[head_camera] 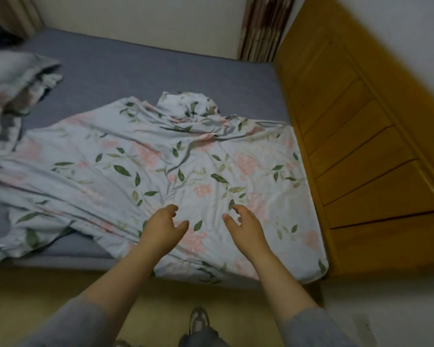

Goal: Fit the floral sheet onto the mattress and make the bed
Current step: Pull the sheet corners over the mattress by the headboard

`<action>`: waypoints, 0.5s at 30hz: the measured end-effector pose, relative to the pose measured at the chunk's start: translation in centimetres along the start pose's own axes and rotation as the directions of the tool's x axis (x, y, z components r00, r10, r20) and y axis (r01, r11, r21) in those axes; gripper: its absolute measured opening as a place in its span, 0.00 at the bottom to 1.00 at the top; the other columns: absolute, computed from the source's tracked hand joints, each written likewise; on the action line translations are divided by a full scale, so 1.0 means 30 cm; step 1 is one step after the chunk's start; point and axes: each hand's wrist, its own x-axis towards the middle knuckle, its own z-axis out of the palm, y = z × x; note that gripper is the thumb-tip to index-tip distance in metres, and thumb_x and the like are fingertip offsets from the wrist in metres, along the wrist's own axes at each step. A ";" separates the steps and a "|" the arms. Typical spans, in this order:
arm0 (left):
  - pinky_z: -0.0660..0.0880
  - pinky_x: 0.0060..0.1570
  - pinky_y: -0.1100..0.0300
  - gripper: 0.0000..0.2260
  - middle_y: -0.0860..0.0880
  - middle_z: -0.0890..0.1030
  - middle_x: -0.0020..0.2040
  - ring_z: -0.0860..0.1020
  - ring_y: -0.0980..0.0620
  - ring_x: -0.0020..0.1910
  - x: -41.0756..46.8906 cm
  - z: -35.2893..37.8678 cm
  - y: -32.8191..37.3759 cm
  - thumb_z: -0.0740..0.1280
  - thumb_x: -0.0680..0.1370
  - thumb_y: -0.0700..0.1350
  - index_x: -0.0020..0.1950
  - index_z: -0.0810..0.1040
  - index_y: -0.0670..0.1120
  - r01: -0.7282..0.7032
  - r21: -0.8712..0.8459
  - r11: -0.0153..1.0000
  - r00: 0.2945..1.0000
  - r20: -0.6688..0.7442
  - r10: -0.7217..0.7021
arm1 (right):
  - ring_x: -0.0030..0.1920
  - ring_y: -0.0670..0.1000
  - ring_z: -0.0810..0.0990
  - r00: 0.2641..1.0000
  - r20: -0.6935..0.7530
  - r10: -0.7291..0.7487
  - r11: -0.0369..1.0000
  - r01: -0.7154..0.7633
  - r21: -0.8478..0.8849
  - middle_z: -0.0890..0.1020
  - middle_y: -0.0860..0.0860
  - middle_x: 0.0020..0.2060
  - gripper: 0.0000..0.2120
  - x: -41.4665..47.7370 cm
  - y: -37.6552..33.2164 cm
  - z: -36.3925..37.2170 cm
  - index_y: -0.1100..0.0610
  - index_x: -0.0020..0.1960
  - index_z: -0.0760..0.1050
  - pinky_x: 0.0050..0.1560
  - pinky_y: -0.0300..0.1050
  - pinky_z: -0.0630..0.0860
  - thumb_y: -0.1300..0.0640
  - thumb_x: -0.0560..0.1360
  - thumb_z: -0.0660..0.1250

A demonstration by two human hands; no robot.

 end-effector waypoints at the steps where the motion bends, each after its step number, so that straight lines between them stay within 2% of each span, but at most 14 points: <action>1: 0.73 0.57 0.53 0.26 0.44 0.74 0.66 0.75 0.45 0.60 -0.022 -0.038 -0.015 0.66 0.76 0.53 0.71 0.67 0.44 0.011 -0.014 1.000 1.000 -0.022 -0.011 | 0.69 0.53 0.68 1.000 0.016 -0.019 1.000 0.019 -0.008 0.67 0.51 0.70 0.24 -0.008 -0.038 0.015 0.52 0.71 0.64 0.68 0.53 0.68 0.44 0.78 0.61; 7: 0.73 0.59 0.52 0.25 0.45 0.73 0.66 0.74 0.46 0.62 -0.129 -0.340 -0.237 0.65 0.77 0.53 0.71 0.66 0.44 0.086 -0.071 0.994 0.982 -0.165 -0.097 | 0.67 0.53 0.69 0.977 0.138 -0.165 0.984 0.172 -0.041 0.69 0.52 0.69 0.24 -0.052 -0.336 0.260 0.53 0.71 0.65 0.66 0.52 0.70 0.44 0.78 0.61; 11: 0.72 0.59 0.53 0.25 0.44 0.74 0.65 0.74 0.46 0.62 -0.270 -0.560 -0.506 0.66 0.76 0.51 0.70 0.68 0.43 0.163 -0.125 0.979 0.952 -0.240 -0.189 | 0.66 0.53 0.70 0.939 0.221 -0.263 0.958 0.282 -0.055 0.70 0.53 0.68 0.25 -0.139 -0.571 0.526 0.54 0.71 0.65 0.66 0.51 0.69 0.45 0.78 0.61; 15: 0.73 0.54 0.56 0.21 0.44 0.78 0.60 0.77 0.46 0.57 -0.418 -0.787 -0.813 0.68 0.75 0.50 0.65 0.73 0.43 0.235 -0.172 0.957 0.913 -0.299 -0.278 | 0.67 0.53 0.69 0.893 0.305 -0.331 0.934 0.356 -0.029 0.70 0.53 0.69 0.24 -0.266 -0.787 0.821 0.54 0.71 0.64 0.66 0.50 0.69 0.46 0.78 0.61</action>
